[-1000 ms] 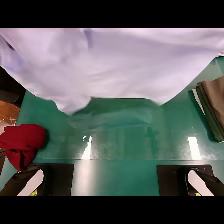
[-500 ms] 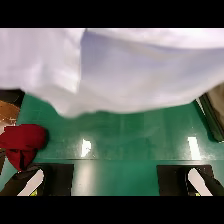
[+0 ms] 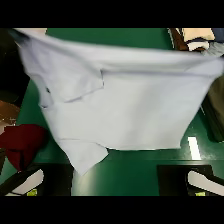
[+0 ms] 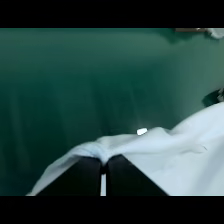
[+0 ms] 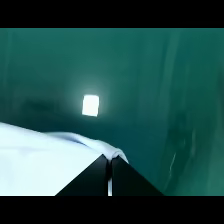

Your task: Fold the shirts.

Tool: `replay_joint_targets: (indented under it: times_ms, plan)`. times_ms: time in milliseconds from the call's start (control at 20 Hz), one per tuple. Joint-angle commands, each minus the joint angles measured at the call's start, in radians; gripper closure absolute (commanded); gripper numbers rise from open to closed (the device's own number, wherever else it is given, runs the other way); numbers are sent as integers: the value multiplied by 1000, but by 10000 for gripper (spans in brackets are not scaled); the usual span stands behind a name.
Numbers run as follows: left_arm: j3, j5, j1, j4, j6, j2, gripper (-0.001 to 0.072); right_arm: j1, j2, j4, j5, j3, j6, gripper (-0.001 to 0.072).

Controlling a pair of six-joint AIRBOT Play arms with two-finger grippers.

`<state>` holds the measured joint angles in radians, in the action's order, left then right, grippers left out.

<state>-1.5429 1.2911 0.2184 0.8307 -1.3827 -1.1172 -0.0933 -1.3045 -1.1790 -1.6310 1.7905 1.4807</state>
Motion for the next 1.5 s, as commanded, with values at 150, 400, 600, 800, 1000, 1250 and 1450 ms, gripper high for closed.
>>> replay_joint_targets:
  times_ms: [150, 400, 600, 800, 1000, 1250, 1450]
  plan:
    - [165, -179, -1, -45, 126, -393, 684, 116, -369, -68, 116, -114, 26, 695]
    - [126, -473, -1, -215, 270, -515, 683, 114, -460, 61, 511, -114, 26, 695]
    - [71, -485, 0, -203, 322, -519, 683, 117, -461, 136, 658, -114, 26, 695]
    - [6, -238, 1, -32, 314, -519, 684, 122, -461, 137, 530, -114, 24, 695]
    - [-4, 5, 0, 213, 262, -502, 685, 158, -461, 128, 357, -116, 3, 695]
    - [29, 53, 0, 388, 204, -502, 684, 220, -461, 2, 255, -117, 58, 695]
    - [86, 103, 0, 422, 204, -502, 684, 222, -461, -52, 161, -117, 71, 696]
